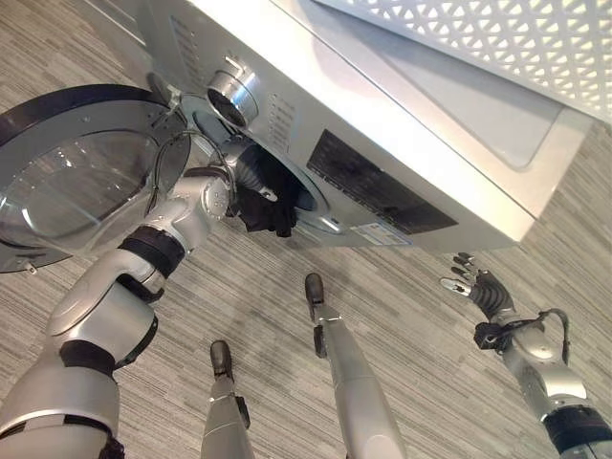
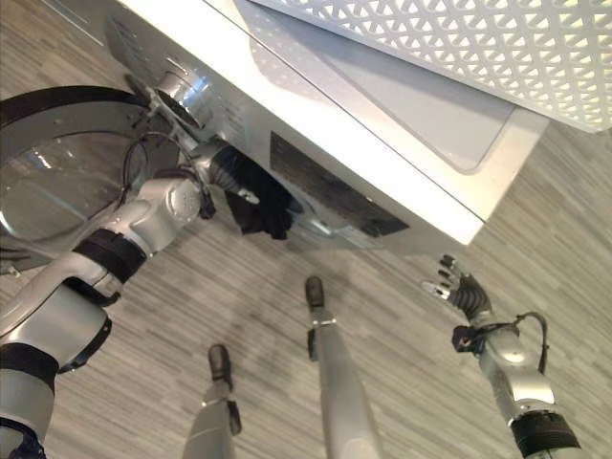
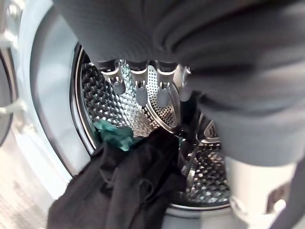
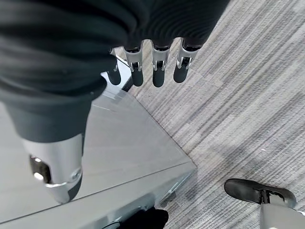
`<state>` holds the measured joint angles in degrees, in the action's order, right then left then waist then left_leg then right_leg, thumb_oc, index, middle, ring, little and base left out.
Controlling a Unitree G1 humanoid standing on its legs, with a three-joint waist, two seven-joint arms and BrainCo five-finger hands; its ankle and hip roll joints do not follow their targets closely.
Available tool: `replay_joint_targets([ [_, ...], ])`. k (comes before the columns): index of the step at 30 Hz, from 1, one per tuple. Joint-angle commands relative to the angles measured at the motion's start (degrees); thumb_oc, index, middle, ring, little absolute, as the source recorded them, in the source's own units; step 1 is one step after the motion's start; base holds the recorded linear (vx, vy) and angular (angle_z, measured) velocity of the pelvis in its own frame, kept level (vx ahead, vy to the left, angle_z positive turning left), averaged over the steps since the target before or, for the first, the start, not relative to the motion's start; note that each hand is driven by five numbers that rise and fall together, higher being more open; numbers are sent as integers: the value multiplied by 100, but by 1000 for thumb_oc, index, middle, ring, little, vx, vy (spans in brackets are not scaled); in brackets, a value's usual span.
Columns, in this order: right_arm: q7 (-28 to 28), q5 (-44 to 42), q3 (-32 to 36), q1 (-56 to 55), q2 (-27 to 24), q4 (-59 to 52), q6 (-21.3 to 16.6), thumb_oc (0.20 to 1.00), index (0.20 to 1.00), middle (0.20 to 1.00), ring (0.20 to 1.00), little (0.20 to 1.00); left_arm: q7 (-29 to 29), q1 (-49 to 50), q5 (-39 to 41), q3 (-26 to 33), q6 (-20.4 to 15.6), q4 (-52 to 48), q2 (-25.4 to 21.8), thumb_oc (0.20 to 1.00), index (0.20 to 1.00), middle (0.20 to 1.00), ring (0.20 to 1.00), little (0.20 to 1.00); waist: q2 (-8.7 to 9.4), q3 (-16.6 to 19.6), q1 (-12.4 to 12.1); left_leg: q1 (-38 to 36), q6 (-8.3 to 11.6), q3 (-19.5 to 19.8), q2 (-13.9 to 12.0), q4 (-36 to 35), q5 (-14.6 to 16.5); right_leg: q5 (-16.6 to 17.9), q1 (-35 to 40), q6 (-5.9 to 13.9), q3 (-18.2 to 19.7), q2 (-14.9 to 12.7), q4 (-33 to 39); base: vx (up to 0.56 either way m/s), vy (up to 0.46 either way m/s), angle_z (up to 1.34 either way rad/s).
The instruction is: Grab the laundry basket,head to the washer,open it,put in the laundry and shut it.
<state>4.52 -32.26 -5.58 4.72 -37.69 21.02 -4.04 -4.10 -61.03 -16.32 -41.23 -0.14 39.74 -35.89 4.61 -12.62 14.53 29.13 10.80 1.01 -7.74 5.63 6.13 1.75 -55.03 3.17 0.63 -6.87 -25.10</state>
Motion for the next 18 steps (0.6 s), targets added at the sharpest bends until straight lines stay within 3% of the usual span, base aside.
replay_joint_targets([
  [1,-9,520,338,-417,264,456,-37,1000,1000,1000,1000,1000,-306,1755,-158,1345,-243,-1450,-294,1000,1000,1000,1000,1000,-51,-313,-165,125,-365,215,-94,884,405,-34,693,753,-49,-260,807,-15,74,-3],
  [2,-9,520,338,-417,264,456,-37,1000,1000,1000,1000,1000,-306,1755,-158,1345,-243,-1450,-294,1000,1000,1000,1000,1000,-51,-313,-165,125,-365,215,-94,884,405,-34,693,753,-49,-260,807,-17,79,-7],
  [8,157,1227,253,-762,749,1202,284,1000,1000,1000,1000,1000,-40,4544,176,2256,-352,-1915,361,1000,1000,1000,1000,1000,-148,-490,-543,-572,-466,247,108,871,553,-6,1495,745,-46,-478,831,15,85,4],
  [14,250,1428,-109,-626,1007,1652,357,1000,1000,1000,1000,1000,88,5417,597,2496,-387,-1705,611,1000,1000,1000,1000,1000,-251,-614,-752,-1064,-536,375,210,603,433,34,2060,732,-164,-657,961,28,43,19],
  [18,56,1487,-564,-158,1380,2129,294,1000,1000,1000,1000,1000,-104,5677,661,2406,-395,-1611,931,1000,1000,1000,1000,1000,-301,-705,-1003,-913,-570,592,310,650,339,23,2109,720,-334,-797,975,-44,-12,32],
])
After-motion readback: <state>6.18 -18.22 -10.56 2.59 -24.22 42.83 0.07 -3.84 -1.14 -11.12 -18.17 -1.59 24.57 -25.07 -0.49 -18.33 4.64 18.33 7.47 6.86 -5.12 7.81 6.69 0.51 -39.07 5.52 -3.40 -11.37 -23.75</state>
